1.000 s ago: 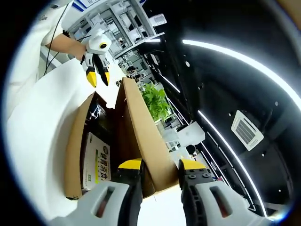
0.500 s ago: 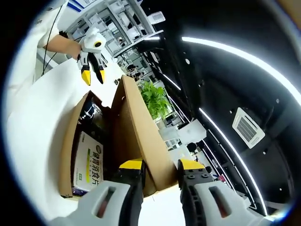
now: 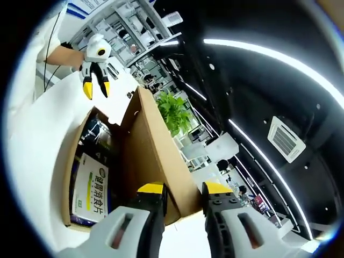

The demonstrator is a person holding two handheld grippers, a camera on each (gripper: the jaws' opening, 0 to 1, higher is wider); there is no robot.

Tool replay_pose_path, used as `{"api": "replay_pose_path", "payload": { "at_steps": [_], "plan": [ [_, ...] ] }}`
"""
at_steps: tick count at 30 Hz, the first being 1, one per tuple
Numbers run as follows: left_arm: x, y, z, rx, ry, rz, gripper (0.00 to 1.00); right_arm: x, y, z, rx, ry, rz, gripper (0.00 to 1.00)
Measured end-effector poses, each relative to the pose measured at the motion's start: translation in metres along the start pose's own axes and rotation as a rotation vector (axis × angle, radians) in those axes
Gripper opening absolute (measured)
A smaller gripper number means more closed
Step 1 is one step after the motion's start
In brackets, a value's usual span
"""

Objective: Operate the shoe box by opening the lid, removing the specified soft item, and placing it in the target area until the item is outside and the box remains undamaged.

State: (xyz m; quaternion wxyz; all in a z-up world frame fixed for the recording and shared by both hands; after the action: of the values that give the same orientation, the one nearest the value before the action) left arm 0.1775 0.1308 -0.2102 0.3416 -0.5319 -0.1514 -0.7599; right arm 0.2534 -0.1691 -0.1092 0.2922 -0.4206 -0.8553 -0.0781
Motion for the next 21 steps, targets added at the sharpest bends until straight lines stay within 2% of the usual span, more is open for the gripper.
{"api": "replay_pose_path", "payload": {
  "at_steps": [10, 21],
  "plan": [
    [0.003, 0.001, 0.002, -0.021, 0.022, 0.033, 0.31, -0.003, 0.01, -0.013, 0.038, 0.05, 0.002, 0.24],
    [0.007, 0.004, 0.001, -0.053, 0.052, 0.059, 0.31, -0.015, 0.032, -0.035, 0.01, 0.149, -0.013, 0.22]
  ]
}}
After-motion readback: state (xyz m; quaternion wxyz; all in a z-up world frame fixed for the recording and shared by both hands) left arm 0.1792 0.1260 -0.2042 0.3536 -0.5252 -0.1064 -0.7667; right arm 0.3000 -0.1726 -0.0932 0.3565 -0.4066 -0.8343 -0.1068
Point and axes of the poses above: the point that each gripper's makers call its tool centre point, and the gripper's own axes: y roughly forward along the fingers, z roughly to its left, x roughly out of its top, the point moved 4 cm from there along -y, roughly backward along the fingers, and after that the axes turned 2 degrees about x, right-handed, at the moved point
